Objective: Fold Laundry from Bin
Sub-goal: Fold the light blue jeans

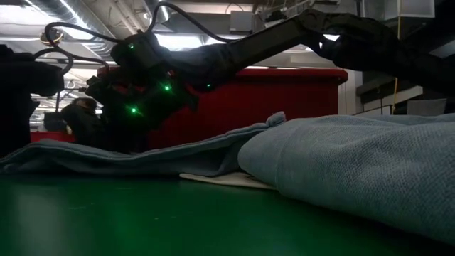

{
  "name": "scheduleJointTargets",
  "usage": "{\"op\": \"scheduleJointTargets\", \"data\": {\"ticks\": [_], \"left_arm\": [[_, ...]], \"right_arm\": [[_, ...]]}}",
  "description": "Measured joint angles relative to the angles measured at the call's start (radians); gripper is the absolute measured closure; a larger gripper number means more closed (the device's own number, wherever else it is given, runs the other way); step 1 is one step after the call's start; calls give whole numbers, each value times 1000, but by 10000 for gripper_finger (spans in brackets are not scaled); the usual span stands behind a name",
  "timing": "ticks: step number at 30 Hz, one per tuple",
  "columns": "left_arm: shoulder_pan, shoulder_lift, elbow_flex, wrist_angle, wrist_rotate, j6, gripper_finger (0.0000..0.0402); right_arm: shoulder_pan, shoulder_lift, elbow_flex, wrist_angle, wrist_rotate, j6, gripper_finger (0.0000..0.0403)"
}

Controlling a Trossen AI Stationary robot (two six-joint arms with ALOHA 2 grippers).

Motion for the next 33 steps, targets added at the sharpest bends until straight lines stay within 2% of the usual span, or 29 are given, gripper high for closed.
{"op": "scheduleJointTargets", "data": {"ticks": [9,19,24,33], "left_arm": [[-8,-12,68,-29,212,50,401],[-12,-8,115,-1,375,109,401],[-15,-10,166,-24,372,154,401],[-16,-102,235,-164,235,176,401]], "right_arm": [[5,0,0,-10,10,1,265],[4,0,0,-12,17,1,265],[1,0,0,-15,29,-1,265],[-3,-3,0,-16,25,-1,265]]}}
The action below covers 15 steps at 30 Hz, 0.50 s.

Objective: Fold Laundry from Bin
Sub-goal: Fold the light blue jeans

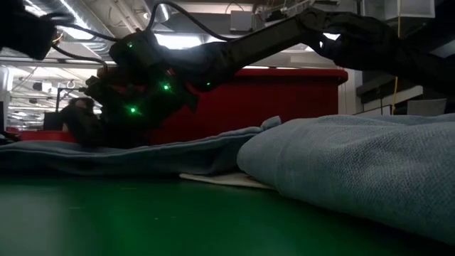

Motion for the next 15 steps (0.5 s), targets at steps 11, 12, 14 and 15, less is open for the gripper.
{"op": "scheduleJointTargets", "data": {"ticks": [11,12,14,15], "left_arm": [[3,-183,15,-264,-140,-128,401],[3,-192,15,-276,-141,-133,401],[3,-206,15,-287,-144,-127,401],[3,-209,15,-287,-148,-116,401]], "right_arm": [[3,-107,-3,-53,-26,-9,265],[3,-118,-3,-67,-33,-9,265],[3,-143,-2,-114,-66,-9,265],[3,-158,-2,-149,-90,-9,265]]}}
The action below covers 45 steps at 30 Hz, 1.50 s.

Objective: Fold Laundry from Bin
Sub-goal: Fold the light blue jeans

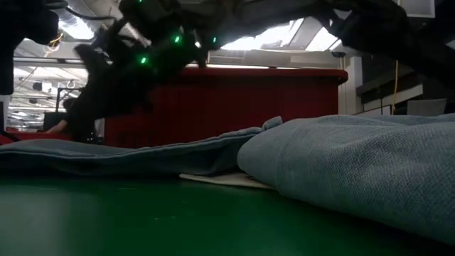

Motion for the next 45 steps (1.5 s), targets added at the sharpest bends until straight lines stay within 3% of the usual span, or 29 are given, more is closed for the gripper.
{"op": "scheduleJointTargets", "data": {"ticks": [6,12,22,28,33,38,41,45], "left_arm": [[0,2,0,5,-85,68,401],[9,2,0,7,-173,178,399],[142,2,0,7,-180,364,310],[197,2,0,8,-169,400,295],[201,3,0,9,-168,410,294],[197,3,0,10,-167,409,294],[197,3,0,10,-167,410,294],[197,3,0,12,-167,410,294]], "right_arm": [[1,-119,1,-275,-138,-50,265],[2,-212,2,-606,-150,-105,265],[0,-250,2,-1071,-142,-133,265],[0,-251,-12,-1249,-138,-140,265],[0,-317,-64,-1241,-165,-158,265],[-12,-462,-199,-1231,-141,-157,265],[-28,-570,-351,-1115,-119,-140,265],[-61,-720,-657,-838,-132,-25,265]]}}
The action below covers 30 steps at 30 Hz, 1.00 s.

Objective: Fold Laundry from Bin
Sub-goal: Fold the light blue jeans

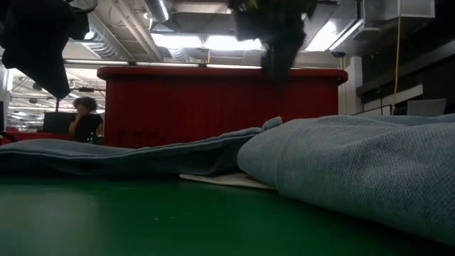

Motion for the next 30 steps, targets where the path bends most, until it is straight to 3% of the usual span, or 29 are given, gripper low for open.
{"op": "scheduleJointTargets", "data": {"ticks": [6,10,20,30], "left_arm": [[0,0,0,0,0,0,294],[0,0,0,1,0,0,294],[0,0,0,1,0,0,294],[0,0,0,1,0,0,294]], "right_arm": [[-47,-146,-418,270,-30,345,265],[-51,-160,-547,411,-58,607,265],[-57,-160,-573,645,-39,868,265],[-56,-151,-573,700,60,896,265]]}}
